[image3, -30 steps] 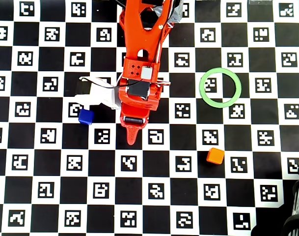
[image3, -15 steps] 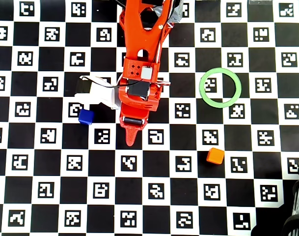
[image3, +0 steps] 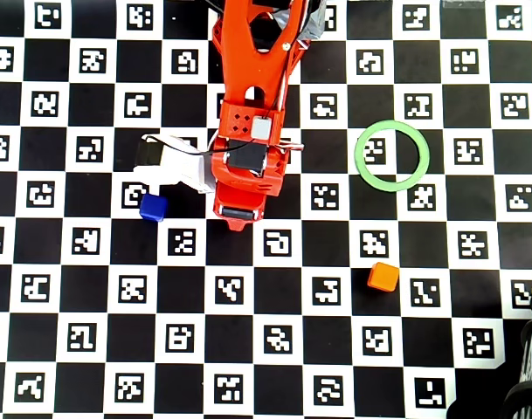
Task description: Grab the red cube then put it in the green circle then put the blue cube on top and finally the orange cube on top
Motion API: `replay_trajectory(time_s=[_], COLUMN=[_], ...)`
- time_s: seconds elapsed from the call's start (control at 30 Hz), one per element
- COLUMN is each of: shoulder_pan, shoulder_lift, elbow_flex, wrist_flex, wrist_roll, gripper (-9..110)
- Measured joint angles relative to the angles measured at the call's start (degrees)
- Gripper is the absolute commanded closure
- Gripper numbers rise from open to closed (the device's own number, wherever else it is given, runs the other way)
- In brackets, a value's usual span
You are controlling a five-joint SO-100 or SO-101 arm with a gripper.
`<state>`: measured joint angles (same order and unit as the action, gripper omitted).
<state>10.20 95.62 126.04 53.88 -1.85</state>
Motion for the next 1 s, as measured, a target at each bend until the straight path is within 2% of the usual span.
replay_trajectory(time_s=[0.33, 0.7, 1.0], shoulder_pan=[0.0, -2.11, -8.96], shoulder_lift=[0.97, 8.53, 9.32], elbow_flex=[0.09, -12.22, -28.39], wrist_flex=[3.6, 24.52, 40.87], wrist_roll=[-0.18, 0.26, 11.87], gripper=[98, 99, 98])
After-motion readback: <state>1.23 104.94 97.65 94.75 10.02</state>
